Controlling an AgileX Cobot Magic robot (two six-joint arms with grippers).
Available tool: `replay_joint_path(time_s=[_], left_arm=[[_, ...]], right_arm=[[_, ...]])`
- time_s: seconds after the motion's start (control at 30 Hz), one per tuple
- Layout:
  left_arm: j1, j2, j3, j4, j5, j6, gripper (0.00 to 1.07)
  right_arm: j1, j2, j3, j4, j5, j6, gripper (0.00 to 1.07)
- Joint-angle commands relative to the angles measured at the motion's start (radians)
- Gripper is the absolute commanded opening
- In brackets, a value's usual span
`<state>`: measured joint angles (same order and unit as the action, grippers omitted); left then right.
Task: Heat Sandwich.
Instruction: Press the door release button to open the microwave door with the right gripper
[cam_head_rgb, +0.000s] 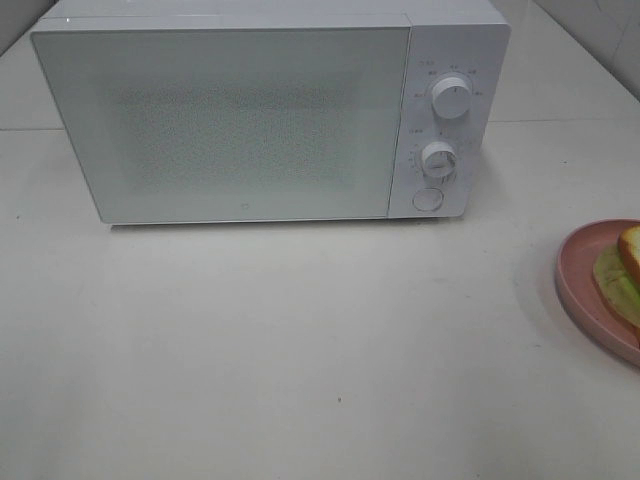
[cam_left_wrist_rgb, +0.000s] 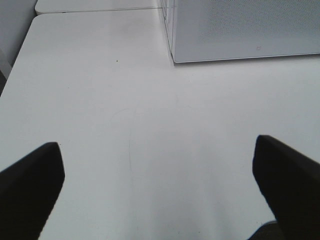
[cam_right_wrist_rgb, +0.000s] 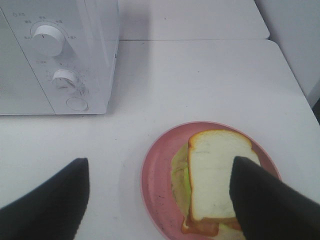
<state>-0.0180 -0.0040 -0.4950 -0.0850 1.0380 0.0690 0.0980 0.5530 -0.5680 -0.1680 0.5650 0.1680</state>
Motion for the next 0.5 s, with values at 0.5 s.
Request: replay_joint_path(time_s=[0.5], left_arm=[[-0.001,-0.028,0.002,-0.004,-0.001,0.001,0.98]], right_arm=[[-0.007,0.262,-0.004,-0.003,-0.301,0.002,0.75]])
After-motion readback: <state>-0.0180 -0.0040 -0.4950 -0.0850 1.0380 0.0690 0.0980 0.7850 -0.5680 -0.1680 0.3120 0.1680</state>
